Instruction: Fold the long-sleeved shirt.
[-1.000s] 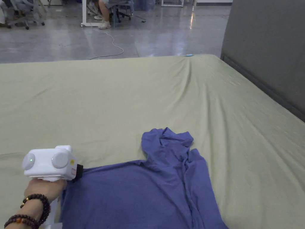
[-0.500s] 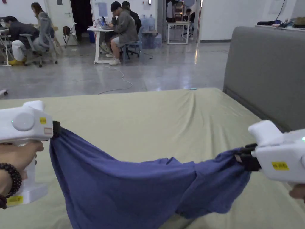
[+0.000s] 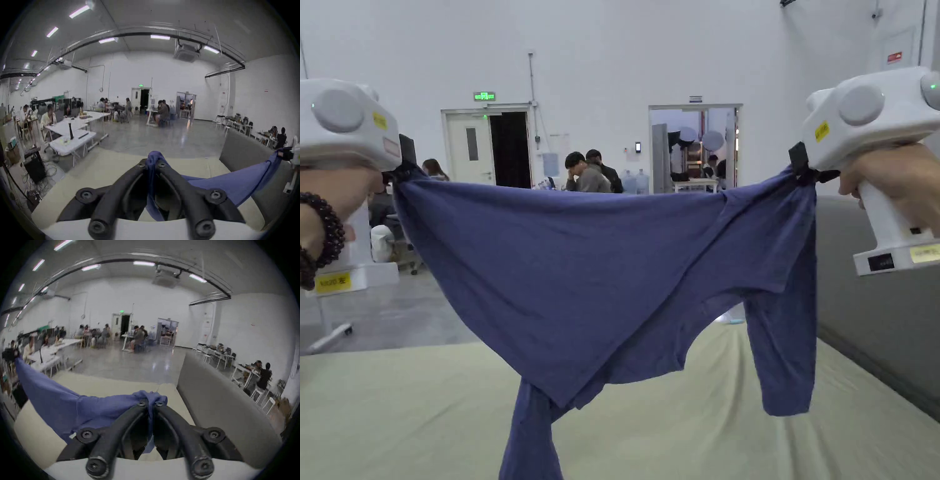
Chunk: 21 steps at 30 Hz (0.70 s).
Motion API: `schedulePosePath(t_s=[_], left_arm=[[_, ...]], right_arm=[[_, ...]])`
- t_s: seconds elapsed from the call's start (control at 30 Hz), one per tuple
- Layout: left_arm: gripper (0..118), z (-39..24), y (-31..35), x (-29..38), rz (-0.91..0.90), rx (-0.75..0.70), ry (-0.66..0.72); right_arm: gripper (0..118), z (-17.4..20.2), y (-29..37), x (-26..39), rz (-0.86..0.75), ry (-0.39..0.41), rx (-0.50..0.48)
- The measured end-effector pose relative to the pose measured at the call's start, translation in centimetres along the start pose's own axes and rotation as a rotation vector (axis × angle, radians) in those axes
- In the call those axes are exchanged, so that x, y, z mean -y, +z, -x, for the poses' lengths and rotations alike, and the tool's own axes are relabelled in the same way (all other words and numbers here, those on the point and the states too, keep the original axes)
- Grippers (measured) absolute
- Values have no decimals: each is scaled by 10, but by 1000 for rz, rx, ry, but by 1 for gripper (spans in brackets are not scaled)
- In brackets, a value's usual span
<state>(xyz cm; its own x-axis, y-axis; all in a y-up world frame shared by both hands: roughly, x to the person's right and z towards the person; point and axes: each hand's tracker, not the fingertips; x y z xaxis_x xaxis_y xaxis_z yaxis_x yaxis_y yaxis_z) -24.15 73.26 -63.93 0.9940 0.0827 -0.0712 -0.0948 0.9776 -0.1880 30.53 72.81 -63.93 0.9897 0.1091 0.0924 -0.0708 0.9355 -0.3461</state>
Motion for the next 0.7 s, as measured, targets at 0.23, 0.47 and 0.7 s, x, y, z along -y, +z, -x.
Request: schedulePosePath(t_s=[0.23,0.47,0.7], left_arm=[[0,-7,-11,6,-4,29,45],[0,0,-49,133,202,8,44],[0,6,-65,307,453,-5,32]], right_arm=[[1,-14,-16,11,15,-71,6],[1,-6,-68,140,181,-79,-48],[1,17,-112,315,357,-80,-69]])
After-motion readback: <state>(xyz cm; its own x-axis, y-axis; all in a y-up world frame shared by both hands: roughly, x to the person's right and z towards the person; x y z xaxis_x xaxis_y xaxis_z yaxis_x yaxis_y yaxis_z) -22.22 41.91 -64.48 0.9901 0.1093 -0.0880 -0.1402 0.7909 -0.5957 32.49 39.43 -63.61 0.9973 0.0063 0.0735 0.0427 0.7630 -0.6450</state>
